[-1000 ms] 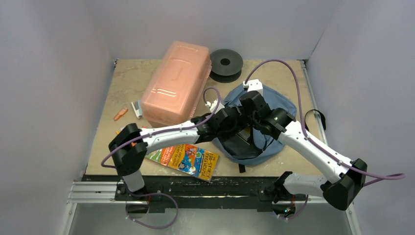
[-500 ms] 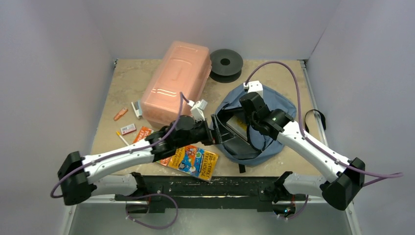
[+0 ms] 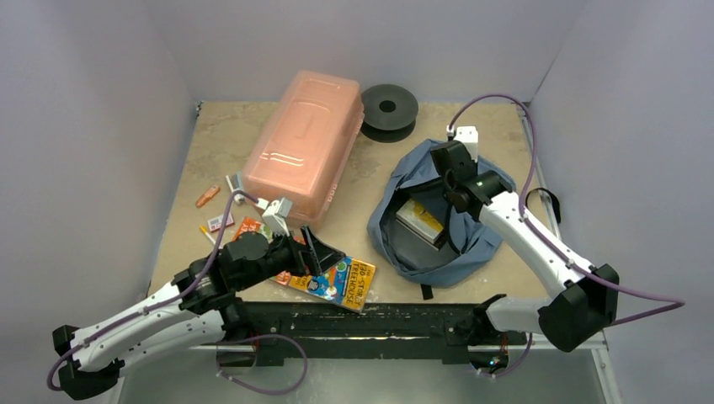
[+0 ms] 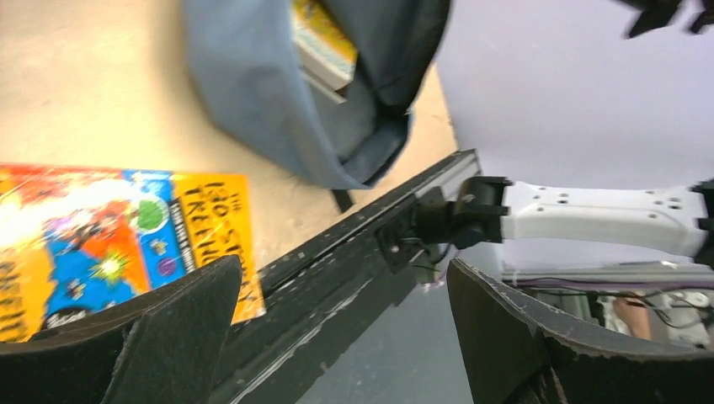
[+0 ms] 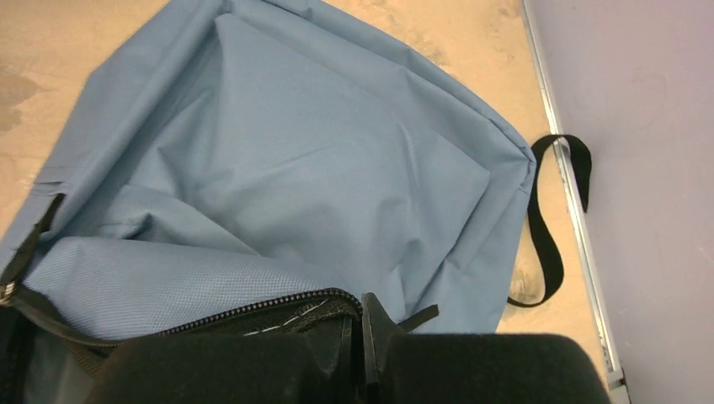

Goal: Pack the student bag
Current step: Pick up the book from the center of the board.

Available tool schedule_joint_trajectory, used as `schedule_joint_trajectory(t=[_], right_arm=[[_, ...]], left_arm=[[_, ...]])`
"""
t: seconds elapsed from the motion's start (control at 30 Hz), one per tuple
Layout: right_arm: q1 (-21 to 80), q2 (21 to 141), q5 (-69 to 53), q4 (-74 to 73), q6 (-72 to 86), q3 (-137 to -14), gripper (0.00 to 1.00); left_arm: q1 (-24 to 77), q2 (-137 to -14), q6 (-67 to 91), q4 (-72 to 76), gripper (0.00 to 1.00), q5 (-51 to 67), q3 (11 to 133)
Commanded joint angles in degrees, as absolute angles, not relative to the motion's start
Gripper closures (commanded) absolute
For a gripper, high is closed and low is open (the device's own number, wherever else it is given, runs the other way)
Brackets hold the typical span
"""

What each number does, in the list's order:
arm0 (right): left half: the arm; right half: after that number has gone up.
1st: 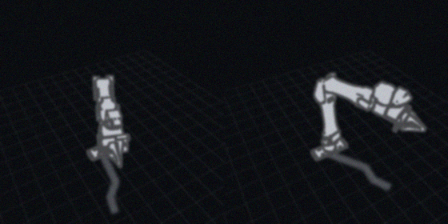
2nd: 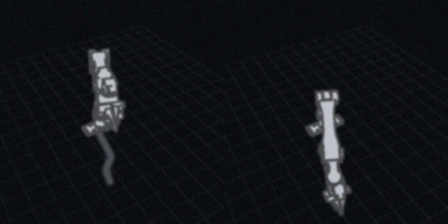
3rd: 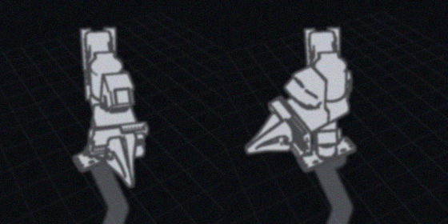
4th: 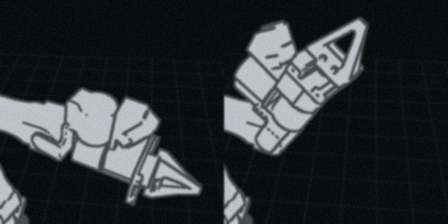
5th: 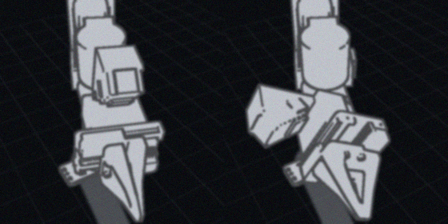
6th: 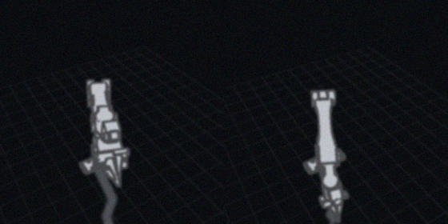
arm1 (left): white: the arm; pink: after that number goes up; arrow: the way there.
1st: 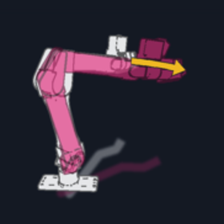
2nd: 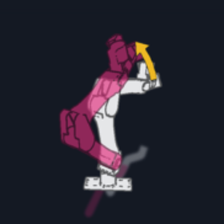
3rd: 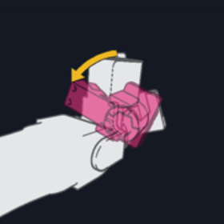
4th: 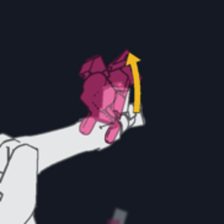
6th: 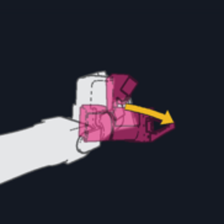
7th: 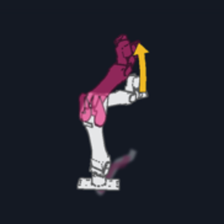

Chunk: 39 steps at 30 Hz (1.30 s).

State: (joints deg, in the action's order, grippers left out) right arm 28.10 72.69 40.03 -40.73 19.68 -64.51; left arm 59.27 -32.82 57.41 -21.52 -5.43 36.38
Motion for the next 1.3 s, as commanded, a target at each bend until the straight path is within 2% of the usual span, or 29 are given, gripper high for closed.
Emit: schedule_joint_trajectory(t=[0.0,0.07,0.1,0.2,0.33,0.37,0.5,0.73,0.9,1.0,1.07,1.1,1.13,1.27], right_arm=[[29.2,71.9,33.5,-40.2,15.9,-69.4,0.91],[32.0,71.3,23.3,-38.3,15.0,-68.6,0.68],[33.9,71.0,18.8,-37.6,15.0,-67.9,0.60],[42.4,70.9,12.7,-36.9,15.0,-66.2,0.60],[54.2,71.8,14.3,-35.9,15.0,-66.2,0.60],[56.7,72.0,14.6,-34.6,19.9,-66.0,0.21],[64.6,71.2,12.8,-25.7,21.7,-60.9,0.07],[66.5,74.5,-6.4,-8.1,21.7,-49.2,0.06],[64.7,73.7,-6.2,-5.5,21.7,-42.8,0.06],[60.1,74.3,-7.3,-5.5,21.7,-40.0,0.06],[55.9,74.4,-9.1,-5.0,21.7,-38.0,0.06],[54.8,73.9,-8.5,-5.2,31.0,-37.3,0.23],[54.5,73.4,-7.0,-6.5,39.2,-37.2,0.28],[53.6,72.0,-5.6,-7.7,43.1,-35.6,0.27]], left_arm=[[59.2,-29.9,60.6,-33.9,0.08,-10.8,35.7],[59.2,-28.4,66.2,-38.5,0.08,-13.1,34.3],[59.2,-27.8,68.9,-40.9,0.08,-14.0,33.7],[59.2,-25.9,76.4,-48.4,0.08,-16.5,32.4],[59.2,-25.4,86.0,-55.4,0.08,-19.0,30.0],[59.2,-25.4,87.5,-56.7,0.08,-19.3,29.4],[59.2,-25.2,90.1,-56.2,0.08,-19.3,26.2],[59.2,-25.8,92.2,-46.9,0.12,-16.7,20.3],[59.3,-29.8,93.5,-39.8,0.21,-15.0,16.9],[59.2,-33.0,93.6,-37.6,0.29,-14.8,16.4],[59.2,-34.6,93.4,-37.3,0.31,-15.2,16.5],[59.2,-35.1,93.4,-37.3,0.31,-15.2,16.5],[59.2,-35.5,93.5,-37.3,0.31,-15.5,16.5],[59.2,-36.0,94.2,-37.0,0.35,-16.4,15.5]])
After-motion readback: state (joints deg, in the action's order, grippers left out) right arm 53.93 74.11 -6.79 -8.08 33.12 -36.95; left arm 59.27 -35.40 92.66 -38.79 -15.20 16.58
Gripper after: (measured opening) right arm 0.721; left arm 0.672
